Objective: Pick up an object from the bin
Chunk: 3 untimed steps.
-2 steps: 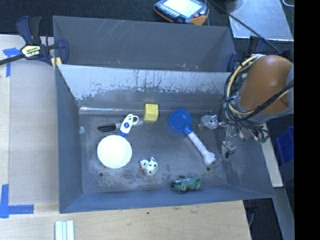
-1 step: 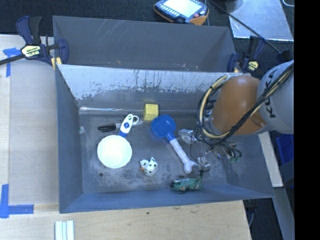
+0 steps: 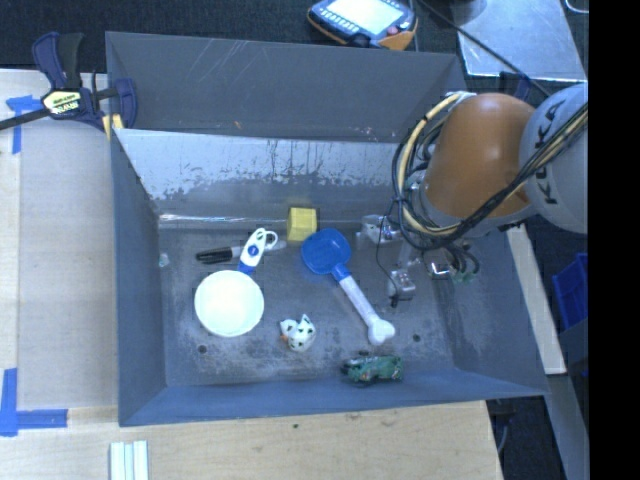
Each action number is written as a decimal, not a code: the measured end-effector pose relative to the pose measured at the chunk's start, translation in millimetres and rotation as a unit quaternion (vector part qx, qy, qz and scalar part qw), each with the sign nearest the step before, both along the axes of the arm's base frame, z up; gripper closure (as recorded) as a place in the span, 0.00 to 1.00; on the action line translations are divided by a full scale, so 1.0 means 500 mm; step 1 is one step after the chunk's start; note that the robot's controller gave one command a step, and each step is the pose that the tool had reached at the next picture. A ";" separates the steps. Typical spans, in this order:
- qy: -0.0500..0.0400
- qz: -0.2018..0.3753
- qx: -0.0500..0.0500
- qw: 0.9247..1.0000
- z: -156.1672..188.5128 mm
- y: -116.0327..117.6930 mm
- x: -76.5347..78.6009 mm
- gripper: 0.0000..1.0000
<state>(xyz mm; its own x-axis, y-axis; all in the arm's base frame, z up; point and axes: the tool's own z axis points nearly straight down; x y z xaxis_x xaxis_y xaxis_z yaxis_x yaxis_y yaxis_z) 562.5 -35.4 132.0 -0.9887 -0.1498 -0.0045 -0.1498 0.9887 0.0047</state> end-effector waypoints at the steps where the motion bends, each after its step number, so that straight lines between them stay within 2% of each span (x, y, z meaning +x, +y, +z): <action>1: -0.004 -0.024 0.001 1.000 0.028 0.040 0.054 0.00; 2: -0.001 -0.021 0.002 1.000 -0.132 0.185 -0.057 0.00; 3: -0.007 -0.024 0.001 1.000 -0.122 0.175 -0.047 1.00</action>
Offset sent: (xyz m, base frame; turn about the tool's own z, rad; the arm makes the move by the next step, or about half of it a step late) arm 0.0249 0.0189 0.0126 0.0501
